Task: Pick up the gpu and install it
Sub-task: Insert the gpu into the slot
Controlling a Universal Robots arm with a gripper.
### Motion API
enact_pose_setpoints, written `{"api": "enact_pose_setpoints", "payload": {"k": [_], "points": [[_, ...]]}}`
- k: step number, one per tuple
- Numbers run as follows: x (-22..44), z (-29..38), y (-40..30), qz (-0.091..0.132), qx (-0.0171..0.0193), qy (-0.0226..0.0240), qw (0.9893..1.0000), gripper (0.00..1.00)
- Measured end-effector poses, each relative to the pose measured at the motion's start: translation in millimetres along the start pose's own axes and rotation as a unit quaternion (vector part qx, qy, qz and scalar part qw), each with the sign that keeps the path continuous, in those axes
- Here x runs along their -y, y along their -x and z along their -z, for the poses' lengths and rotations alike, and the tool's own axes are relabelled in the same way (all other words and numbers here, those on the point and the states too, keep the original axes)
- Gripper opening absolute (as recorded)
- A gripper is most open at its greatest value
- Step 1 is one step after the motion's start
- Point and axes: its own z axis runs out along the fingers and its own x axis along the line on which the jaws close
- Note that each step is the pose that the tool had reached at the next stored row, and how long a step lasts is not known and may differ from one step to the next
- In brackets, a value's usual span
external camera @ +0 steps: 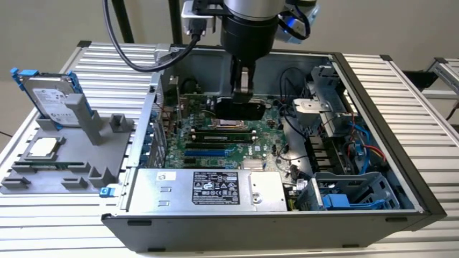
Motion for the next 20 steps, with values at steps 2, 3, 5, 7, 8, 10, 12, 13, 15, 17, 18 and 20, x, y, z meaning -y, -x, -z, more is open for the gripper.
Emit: {"api": "enact_pose_setpoints", "payload": {"k": [2, 3, 5, 7, 8, 10, 12, 13, 15, 17, 18, 20], "points": [[-0.4, -0.7, -0.1, 0.0, 0.0, 0.0, 1.0, 0.0], [-0.6, -1.0, -0.1, 0.0, 0.0, 0.0, 1.0, 0.0], [-1.0, -1.7, -0.2, 0.0, 0.0, 0.0, 1.0, 0.0], [-1.5, -2.5, -0.2, 0.0, 0.0001, 0.0, 1.0, 0.0], [-1.7, -2.9, -0.2, 0.0, 0.0, 0.0, 1.0, 0.0], [-2.1, -3.6, -0.3, 0.0, 0.0, 0.0, 1.0, 0.0], [-2.5, -4.4, -0.4, 0.0, 0.0, 0.0, 1.0, 0.0], [-2.8, -4.7, -0.4, 0.0, 0.0, 0.0, 1.0, 0.0], [-3.3, -5.5, -0.5, 0.0, 0.0, 0.0, 1.0, 0.0], [-3.8, -6.4, -0.5, 0.0, 0.0, 0.0, 1.0, 0.0], [-4.0, -6.7, -0.6, 0.0, 0.0, 0.0, 1.0, 0.0], [-4.5, -7.5, -0.7, 0.0, 0.0, 0.0, 1.0, 0.0]]}}
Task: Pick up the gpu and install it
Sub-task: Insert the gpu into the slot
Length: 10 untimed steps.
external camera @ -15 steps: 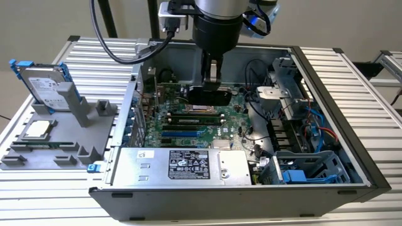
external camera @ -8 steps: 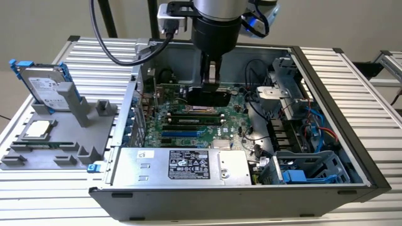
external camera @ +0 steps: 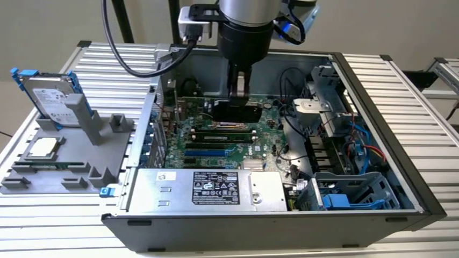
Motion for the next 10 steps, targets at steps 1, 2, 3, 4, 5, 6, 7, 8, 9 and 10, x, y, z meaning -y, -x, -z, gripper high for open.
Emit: {"api": "enact_pose_setpoints", "payload": {"k": [1, 2, 3, 4, 5, 6, 7, 8, 9, 10], "points": [[-0.3, -0.4, 0.0, 0.0, 0.0, 0.0, 1.0, 0.0], [-0.6, -0.8, -0.1, 0.0, 0.0, 0.0, 1.0, 0.0], [-0.9, -1.2, -0.1, 0.0, 0.0, 0.0, 1.0, 0.0], [-1.2, -1.6, -0.2, 0.0, 0.0001, 0.0, 1.0, 0.0], [-1.5, -2.1, -0.2, 0.0, 0.0, 0.0, 1.0, 0.0], [-1.7, -2.5, -0.3, 0.0, 0.0, 0.0, 1.0, 0.0], [-1.9, -3.0, -0.3, 0.0, 0.0, 0.0, 1.0, 0.0], [-2.1, -3.5, -0.3, 0.0, 0.0001, 0.0, 1.0, 0.0], [-2.1, -4.1, -0.4, 0.0, 0.0, 0.0, 1.0, 0.0], [-2.1, -4.7, -0.4, 0.0, 0.0001, 0.0, 1.0, 0.0]]}}
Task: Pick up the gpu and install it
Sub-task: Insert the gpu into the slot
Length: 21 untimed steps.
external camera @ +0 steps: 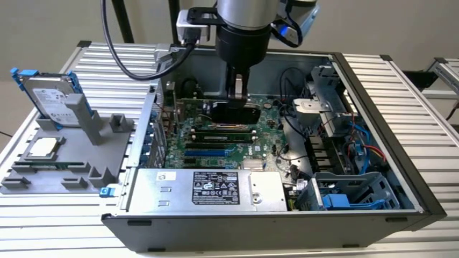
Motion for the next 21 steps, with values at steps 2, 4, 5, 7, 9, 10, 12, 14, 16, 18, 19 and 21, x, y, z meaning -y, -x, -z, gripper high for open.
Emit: {"api": "enact_pose_setpoints", "payload": {"k": [2, 4, 5, 7, 9, 10, 12, 14, 16, 18, 19, 21], "points": [[0.0, -1.2, -0.1, 0.0, 0.0, 0.0, 1.0, 0.0], [0.0, -2.6, -0.2, 0.0, 0.0, 0.0, 1.0, 0.0], [0.0, -3.2, -0.2, 0.0, 0.0, 0.0, 1.0, 0.0], [0.0, -4.7, -0.3, 0.0, 0.0, 0.0, 1.0, 0.0], [0.0, -6.2, -0.4, 0.0, 0.0, 0.0, 1.0, 0.0], [0.0, -6.9, -0.5, 0.0, 0.0, 0.0, 1.0, 0.0], [0.1, -8.5, -0.6, 0.0, 0.0, -0.0001, 1.0, 0.0], [0.1, -10.0, -0.7, 0.0, 0.0, -0.0001, 1.0, 0.0], [0.1, -11.7, -0.8, 0.0, 0.0, -0.0001, 1.0, 0.0], [0.1, -13.2, -0.9, 0.0, 0.0, -0.0001, 1.0, 0.0], [0.1, -13.9, -1.0, 0.0, 0.0, -0.0001, 1.0, 0.0], [0.2, -14.8, -1.0, 0.0, -0.0001, -0.0001, 1.0, 0.0]]}}
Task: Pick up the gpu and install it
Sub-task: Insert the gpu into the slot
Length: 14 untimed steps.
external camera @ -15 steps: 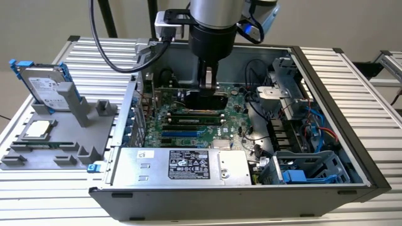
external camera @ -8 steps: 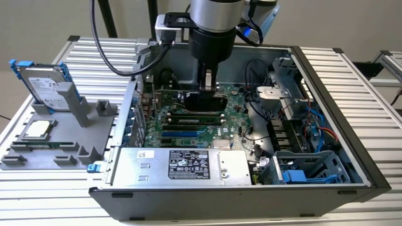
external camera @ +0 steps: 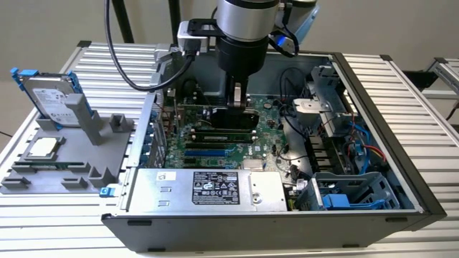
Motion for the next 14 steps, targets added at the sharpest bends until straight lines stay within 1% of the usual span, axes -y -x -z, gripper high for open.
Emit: {"api": "enact_pose_setpoints", "payload": {"k": [4, 14], "points": [[0.0, -1.0, -0.1, 0.0, 0.0, -0.0001, 1.0, 0.0], [0.2, -1.0, 0.0, 0.0, 0.0, -0.0001, 1.0, 0.0]]}}
